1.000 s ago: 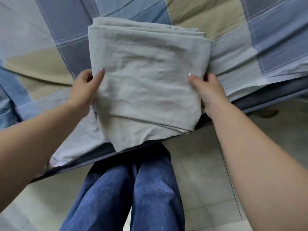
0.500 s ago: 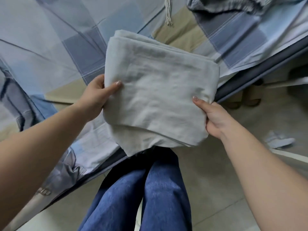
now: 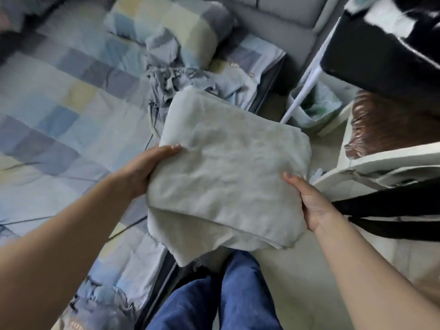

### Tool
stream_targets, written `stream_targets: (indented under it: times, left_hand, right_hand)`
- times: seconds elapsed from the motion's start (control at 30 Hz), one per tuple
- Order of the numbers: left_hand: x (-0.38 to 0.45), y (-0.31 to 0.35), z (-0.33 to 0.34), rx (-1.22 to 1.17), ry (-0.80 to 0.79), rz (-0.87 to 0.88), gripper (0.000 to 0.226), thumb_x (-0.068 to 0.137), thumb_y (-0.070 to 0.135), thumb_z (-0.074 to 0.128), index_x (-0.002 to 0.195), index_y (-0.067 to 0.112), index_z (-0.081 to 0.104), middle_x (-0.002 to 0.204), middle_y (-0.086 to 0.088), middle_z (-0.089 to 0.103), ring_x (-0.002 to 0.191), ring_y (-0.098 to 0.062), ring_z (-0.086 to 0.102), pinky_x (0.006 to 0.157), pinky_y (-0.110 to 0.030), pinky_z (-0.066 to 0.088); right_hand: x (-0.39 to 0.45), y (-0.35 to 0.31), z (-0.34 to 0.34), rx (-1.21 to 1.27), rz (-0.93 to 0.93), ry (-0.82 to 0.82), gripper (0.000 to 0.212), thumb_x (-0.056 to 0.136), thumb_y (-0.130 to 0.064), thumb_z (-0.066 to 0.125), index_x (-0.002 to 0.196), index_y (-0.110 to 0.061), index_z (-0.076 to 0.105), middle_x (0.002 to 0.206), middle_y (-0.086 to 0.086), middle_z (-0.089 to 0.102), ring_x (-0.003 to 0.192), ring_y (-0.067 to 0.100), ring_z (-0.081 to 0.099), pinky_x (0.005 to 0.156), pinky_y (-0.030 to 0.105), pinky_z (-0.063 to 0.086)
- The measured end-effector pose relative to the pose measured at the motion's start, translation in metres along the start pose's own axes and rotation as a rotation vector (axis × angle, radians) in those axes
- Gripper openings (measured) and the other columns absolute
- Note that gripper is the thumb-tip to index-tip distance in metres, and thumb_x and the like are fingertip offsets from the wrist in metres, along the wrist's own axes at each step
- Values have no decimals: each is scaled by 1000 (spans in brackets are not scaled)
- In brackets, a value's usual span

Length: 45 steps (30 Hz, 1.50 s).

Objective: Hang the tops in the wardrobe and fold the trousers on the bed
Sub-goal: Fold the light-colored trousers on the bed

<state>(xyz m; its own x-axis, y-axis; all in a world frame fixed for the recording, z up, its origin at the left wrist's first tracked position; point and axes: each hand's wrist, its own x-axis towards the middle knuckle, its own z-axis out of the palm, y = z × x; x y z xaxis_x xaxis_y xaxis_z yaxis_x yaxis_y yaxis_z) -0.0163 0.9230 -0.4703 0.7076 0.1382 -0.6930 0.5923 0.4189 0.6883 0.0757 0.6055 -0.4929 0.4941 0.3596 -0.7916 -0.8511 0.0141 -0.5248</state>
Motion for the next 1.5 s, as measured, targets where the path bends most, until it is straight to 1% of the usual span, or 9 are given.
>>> stream_targets:
  times: [0.27,0.43,0.63,0.77,0.9,0.97,1.1,1.3,1.5]
  left_hand:
    - [-32,41,182,135,-274,-20,24,67,31,70,81,14,80,85,-9,75,74,-20,73,59,-28,57]
    - [-42,30,323,261,-435,-72,35,62,32,78,92,13,78,90,-12,75,76,-24,73,61,-32,58]
    - [-61,-1,487,426,-660,-44,50,54,41,81,98,17,77,97,-13,74,82,-27,73,63,-34,57]
    - [-73,-41,574,546,-798,-161,36,63,35,72,94,17,77,95,-14,73,79,-28,72,67,-36,58]
    - [-80,-70,638,683,-937,-257,48,57,36,80,99,12,76,102,-16,72,89,-33,71,71,-40,58]
    - [-83,-84,673,756,-999,-288,56,49,37,86,98,10,76,104,-18,71,91,-34,70,68,-40,58]
    - [-78,-111,731,837,-1092,-359,63,43,33,90,100,9,75,109,-21,70,95,-38,69,71,-44,57]
    - [-62,-134,835,984,-1227,-407,65,51,35,85,109,8,72,112,-22,68,102,-40,66,80,-47,54]
    - [-55,-157,931,1090,-1283,-517,61,50,31,86,106,7,73,110,-21,69,97,-37,69,72,-43,57]
  right_hand:
    - [-148,-44,-122,156,-229,166,29,65,-36,76,90,-20,78,102,8,73,90,22,72,64,30,57]
    - [-242,-42,-228,258,-317,318,50,65,-37,78,109,-16,70,106,8,73,94,24,71,63,30,57]
    - [-336,-18,-336,419,-433,491,22,63,-38,78,80,-24,79,91,6,75,80,22,73,54,28,56]
    - [-380,28,-389,595,-449,630,50,58,-34,80,103,-14,72,97,10,74,84,26,72,68,34,55]
    - [-412,63,-414,722,-490,718,65,50,-32,84,110,-12,68,97,15,73,81,29,72,60,35,57]
    - [-425,79,-428,775,-514,752,66,51,-35,84,111,-12,68,100,15,73,86,30,72,64,35,56]
    - [-439,96,-454,862,-551,832,57,58,-35,82,109,-12,70,105,14,72,92,30,70,73,36,55]
    - [-444,91,-501,1037,-590,901,31,59,-31,82,84,-13,79,100,16,73,83,30,72,61,35,58]
    - [-440,87,-544,1181,-587,986,45,55,-36,86,93,-14,77,102,15,72,89,30,71,66,35,57]
